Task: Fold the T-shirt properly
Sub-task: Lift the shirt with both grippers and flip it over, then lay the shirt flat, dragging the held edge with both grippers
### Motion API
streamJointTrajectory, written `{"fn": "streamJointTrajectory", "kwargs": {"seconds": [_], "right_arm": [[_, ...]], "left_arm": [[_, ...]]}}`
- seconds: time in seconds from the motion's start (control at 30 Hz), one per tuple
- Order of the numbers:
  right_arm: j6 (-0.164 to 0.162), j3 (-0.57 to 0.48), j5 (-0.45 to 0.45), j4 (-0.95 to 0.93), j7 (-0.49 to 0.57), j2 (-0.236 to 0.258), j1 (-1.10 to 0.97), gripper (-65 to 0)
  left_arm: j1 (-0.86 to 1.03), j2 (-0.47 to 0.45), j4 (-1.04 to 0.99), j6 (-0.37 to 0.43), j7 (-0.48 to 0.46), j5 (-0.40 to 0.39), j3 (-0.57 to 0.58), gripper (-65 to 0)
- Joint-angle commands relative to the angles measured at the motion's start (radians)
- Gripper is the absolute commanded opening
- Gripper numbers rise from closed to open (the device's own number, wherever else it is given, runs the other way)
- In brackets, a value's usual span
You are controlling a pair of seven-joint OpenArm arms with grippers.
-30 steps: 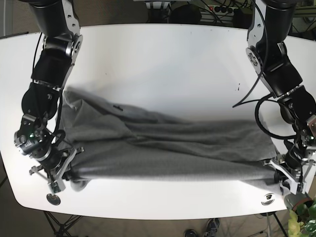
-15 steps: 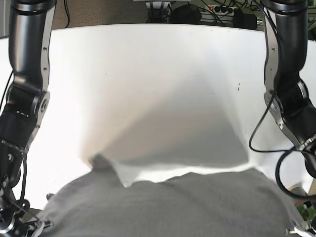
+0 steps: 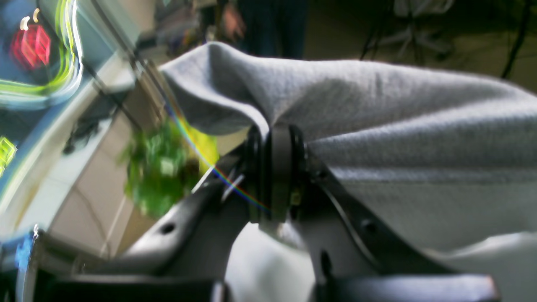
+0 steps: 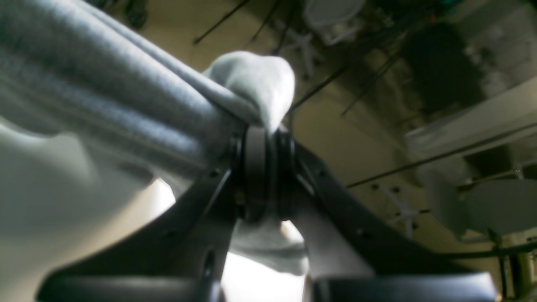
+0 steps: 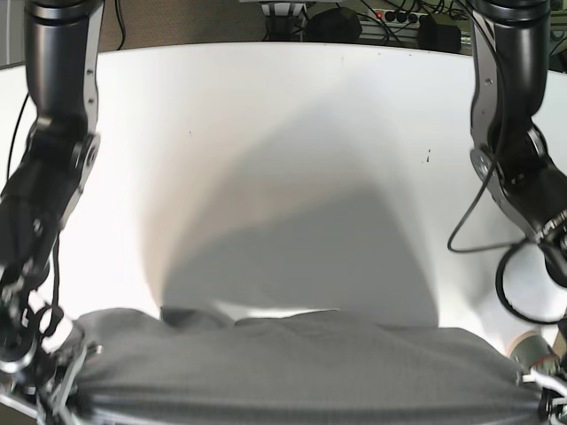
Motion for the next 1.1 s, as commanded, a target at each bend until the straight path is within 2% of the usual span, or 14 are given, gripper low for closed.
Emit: {"fn": "streamJointTrajectory", "kwargs": {"seconds": [0.0, 0.07, 0.13, 0.23, 0.43, 0.6, 0.67, 0.9, 1.07], "right_arm": [[-0.011, 0.082, -0.03, 0.139, -0.006, 0.008, -0.117, -62.8], [-0.002, 0.13, -0.03, 0.202, -0.007, -0.036, -0.218, -62.8], [0.016, 0.15, -0.03, 0.242, -0.01, -0.051, -0.282, -62.8], [0.016, 0.187, -0.032, 0.329, -0.01, -0.067, -0.419, -62.8], [0.022, 0.288, -0.032, 0.415, -0.012, -0.151, -0.646, -62.8], [0.022, 0.352, -0.032, 0.427, -0.012, -0.211, -0.796, -62.8], [0.022, 0.383, -0.032, 0.427, -0.012, -0.251, -0.847, -62.8], [0.023, 0.441, -0.032, 0.426, -0.012, -0.341, -0.984, -62.8], [0.023, 0.454, -0.032, 0.426, -0.01, -0.378, -1.059, -62.8]], "left_arm": [[0.055, -0.022, 0.088, 0.018, -0.027, 0.017, -0.023, -65.0], [0.15, -0.022, 0.138, 0.015, -0.027, 0.017, -0.031, -65.0], [0.216, -0.022, 0.164, -0.007, -0.027, 0.017, -0.034, -65.0], [0.358, -0.017, 0.23, -0.049, -0.027, 0.017, -0.082, -65.0], [0.606, 0.015, 0.304, -0.068, -0.027, 0.017, -0.171, -65.0], [0.778, 0.021, 0.341, -0.158, -0.027, 0.017, -0.252, -65.0], [0.838, 0.034, 0.344, -0.18, -0.027, 0.017, -0.284, -65.0], [0.988, 0.057, 0.355, -0.181, -0.027, 0.018, -0.389, -65.0], [1.069, 0.058, 0.35, -0.181, -0.03, 0.017, -0.404, -65.0]]}}
